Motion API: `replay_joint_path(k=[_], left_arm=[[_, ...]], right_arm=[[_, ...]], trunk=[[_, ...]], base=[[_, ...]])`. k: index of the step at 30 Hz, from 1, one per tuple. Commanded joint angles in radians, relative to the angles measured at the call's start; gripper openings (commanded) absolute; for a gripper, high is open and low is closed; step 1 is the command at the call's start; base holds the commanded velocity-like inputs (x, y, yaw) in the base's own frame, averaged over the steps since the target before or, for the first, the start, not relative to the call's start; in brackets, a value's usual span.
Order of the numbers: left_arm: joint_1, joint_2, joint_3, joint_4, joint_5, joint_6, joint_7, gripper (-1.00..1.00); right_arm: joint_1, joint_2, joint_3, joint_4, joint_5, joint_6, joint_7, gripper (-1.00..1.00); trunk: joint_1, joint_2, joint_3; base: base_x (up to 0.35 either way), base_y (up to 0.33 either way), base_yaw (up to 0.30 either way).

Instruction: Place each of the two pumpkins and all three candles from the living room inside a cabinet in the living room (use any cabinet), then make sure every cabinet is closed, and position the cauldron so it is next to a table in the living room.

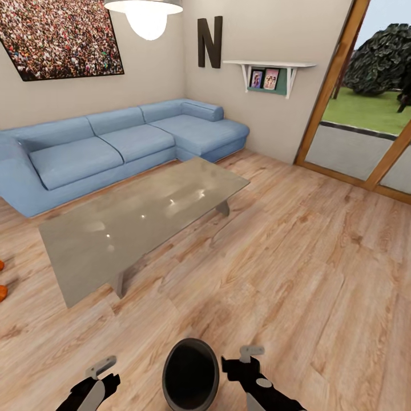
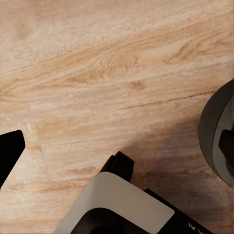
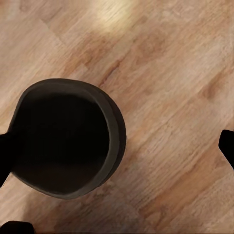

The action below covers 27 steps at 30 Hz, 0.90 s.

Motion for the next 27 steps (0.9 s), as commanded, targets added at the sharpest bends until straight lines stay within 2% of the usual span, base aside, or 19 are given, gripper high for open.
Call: replay_joint_path(k=[1, 4, 6, 8, 9, 13, 19, 22, 27], left_arm=[[0.0, 0.0, -0.007, -0.002, 0.007, 0.004, 0.007, 1.0], [0.0, -0.005, -0.014, -0.004, 0.002, 0.004, 0.003, 1.0], [0.0, -0.009, -0.016, -0.006, -0.002, 0.004, -0.023, 1.0], [-0.001, -0.01, -0.02, -0.005, -0.003, 0.008, -0.091, 1.0], [-0.003, -0.01, -0.022, -0.003, -0.004, 0.013, -0.162, 1.0], [-0.011, -0.01, -0.026, -0.002, -0.012, 0.019, -0.287, 1.0], [-0.023, -0.018, -0.04, 0.025, -0.058, 0.001, -0.335, 1.0], [-0.023, -0.038, -0.064, 0.057, -0.074, -0.067, -0.343, 1.0], [-0.023, -0.041, -0.107, 0.068, -0.084, -0.124, -0.349, 1.0]], right_arm=[[-0.001, 0.0, 0.01, 0.002, -0.002, -0.001, 0.007, 1.0], [-0.001, 0.001, 0.017, 0.003, 0.007, 0.018, 0.021, 1.0], [0.0, 0.002, 0.028, 0.003, 0.011, 0.07, 0.027, 1.0], [0.0, 0.002, 0.042, 0.0, 0.014, 0.132, 0.028, 1.0], [0.0, 0.002, 0.049, -0.003, 0.016, 0.161, 0.028, 1.0], [0.0, 0.003, 0.055, -0.007, 0.017, 0.188, 0.025, 1.0], [0.0, 0.014, 0.057, -0.011, 0.017, 0.201, 0.017, 1.0], [0.0, 0.037, 0.056, -0.012, 0.016, 0.204, 0.014, 1.0], [0.0, 0.049, 0.055, -0.013, 0.012, 0.193, 0.014, 1.0]], trunk=[[0.0, -0.001, -0.001], [0.0, -0.001, -0.001], [0.0, -0.001, -0.001], [0.0, -0.001, -0.001], [0.0, -0.001, -0.001], [0.0, -0.001, -0.001], [0.0, -0.001, -0.001], [0.0, -0.001, -0.001], [0.0, -0.001, -0.001]], base=[[0.017, 0.018, 0.0], [0.01, 0.011, 0.0], [0.004, 0.004, 0.0], [0.001, 0.002, 0.0], [0.0, 0.0, 0.0], [0.0, 0.0, 0.0], [0.0, 0.0, 0.0], [0.0, 0.0, 0.0], [0.039, 0.025, 0.0]])
